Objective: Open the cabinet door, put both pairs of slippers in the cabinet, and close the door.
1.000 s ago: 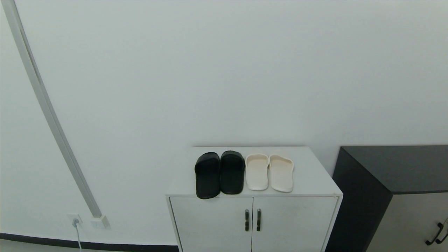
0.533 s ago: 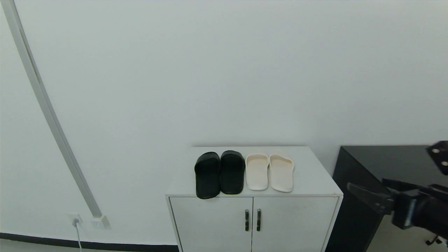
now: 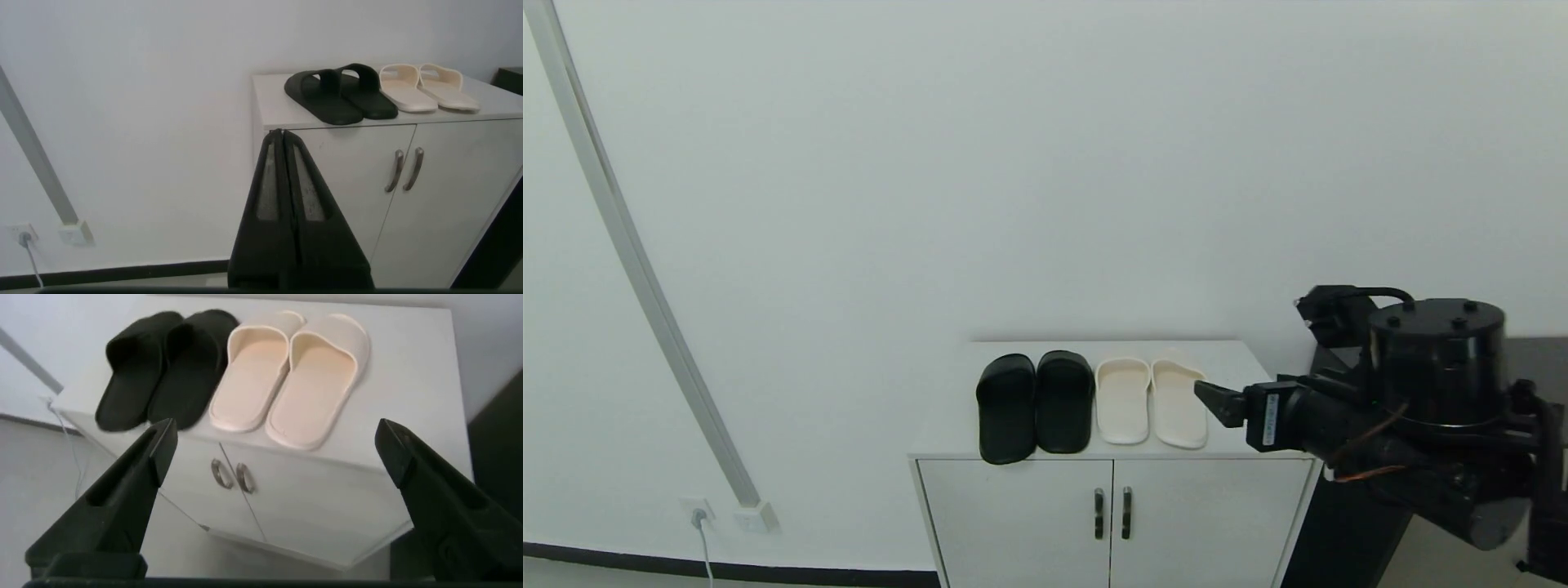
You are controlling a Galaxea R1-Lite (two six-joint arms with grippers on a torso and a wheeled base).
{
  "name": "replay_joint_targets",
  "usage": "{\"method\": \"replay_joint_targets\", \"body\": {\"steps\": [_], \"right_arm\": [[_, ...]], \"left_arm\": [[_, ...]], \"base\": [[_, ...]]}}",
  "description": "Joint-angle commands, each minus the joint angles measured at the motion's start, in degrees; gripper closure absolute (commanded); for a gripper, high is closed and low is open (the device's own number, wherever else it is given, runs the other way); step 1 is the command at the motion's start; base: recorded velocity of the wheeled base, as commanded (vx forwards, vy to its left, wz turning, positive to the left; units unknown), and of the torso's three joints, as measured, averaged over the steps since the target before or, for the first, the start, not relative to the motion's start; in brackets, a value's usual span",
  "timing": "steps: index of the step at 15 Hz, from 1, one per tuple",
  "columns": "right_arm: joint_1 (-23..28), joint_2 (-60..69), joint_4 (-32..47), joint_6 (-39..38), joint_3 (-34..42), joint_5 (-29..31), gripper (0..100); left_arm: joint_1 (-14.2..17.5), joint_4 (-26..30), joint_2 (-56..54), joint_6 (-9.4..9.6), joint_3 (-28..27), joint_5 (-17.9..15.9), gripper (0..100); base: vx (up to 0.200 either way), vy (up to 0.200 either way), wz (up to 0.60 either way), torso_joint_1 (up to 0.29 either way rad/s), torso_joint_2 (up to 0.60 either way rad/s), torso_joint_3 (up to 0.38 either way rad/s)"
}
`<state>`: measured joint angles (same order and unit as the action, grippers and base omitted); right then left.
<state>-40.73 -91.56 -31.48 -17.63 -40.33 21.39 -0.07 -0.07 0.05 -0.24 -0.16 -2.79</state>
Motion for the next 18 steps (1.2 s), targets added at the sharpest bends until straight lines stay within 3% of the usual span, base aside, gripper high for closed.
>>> {"method": "replay_joint_targets", "body": {"steps": [1,13,18], "right_arm": [[-0.1,-9.2,-2.4,-0.7,-4.2,2.2,0],[1.5,-27.4,-3.0,2.4,-23.6,10.6,0],[2.0,-31.7,-3.0,2.5,-27.1,10.9,0]], "left_arm": [[0.0,0.0,0.0,-0.02,0.0,0.0,100],[0.0,0.0,0.0,-0.02,0.0,0.0,100],[0.0,0.1,0.0,-0.02,0.0,0.0,100]], "base": [[0.000,0.000,0.00,0.000,0.00,0.000],[0.000,0.000,0.00,0.000,0.00,0.000],[0.000,0.000,0.00,0.000,0.00,0.000]]}}
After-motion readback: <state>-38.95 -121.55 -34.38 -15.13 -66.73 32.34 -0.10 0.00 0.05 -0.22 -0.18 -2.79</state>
